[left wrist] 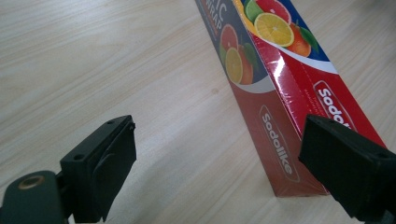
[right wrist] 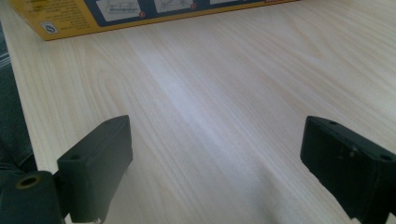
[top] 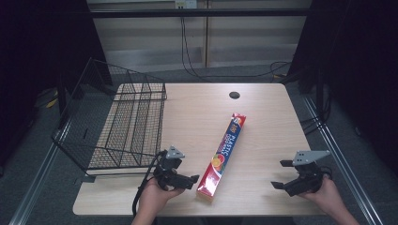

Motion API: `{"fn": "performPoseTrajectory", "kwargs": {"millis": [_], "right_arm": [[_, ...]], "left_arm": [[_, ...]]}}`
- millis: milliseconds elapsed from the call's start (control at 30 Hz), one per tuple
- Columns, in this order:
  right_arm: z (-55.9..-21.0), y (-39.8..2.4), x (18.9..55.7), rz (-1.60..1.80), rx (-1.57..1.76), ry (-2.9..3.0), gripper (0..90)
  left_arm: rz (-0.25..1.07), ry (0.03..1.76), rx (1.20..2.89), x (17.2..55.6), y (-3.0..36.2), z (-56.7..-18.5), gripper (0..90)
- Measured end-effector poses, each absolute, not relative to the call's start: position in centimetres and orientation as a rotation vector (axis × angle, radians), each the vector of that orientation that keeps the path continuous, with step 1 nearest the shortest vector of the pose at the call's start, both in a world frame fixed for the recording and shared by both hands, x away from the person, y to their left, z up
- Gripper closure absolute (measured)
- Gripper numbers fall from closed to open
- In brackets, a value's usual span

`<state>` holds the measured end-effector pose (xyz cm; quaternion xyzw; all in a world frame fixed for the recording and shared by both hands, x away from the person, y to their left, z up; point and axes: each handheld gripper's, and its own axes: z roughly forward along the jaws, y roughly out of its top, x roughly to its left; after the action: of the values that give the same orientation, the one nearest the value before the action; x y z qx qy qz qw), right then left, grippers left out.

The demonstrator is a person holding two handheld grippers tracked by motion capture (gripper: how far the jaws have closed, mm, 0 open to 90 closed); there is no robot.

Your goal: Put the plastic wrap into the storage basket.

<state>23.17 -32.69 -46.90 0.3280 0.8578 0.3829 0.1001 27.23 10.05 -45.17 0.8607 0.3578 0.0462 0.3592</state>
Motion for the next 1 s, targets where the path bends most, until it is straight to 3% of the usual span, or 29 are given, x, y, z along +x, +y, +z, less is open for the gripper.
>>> {"fn": "performPoseTrajectory", "kwargs": {"millis": [1000], "right_arm": [[-46.5, -33.2, 23.1, 1.146, 1.011, 2.481, 8.2]], "left_arm": [[0.046, 0.959, 2.268, 30.4, 6.5, -42.6, 10.7]]}}
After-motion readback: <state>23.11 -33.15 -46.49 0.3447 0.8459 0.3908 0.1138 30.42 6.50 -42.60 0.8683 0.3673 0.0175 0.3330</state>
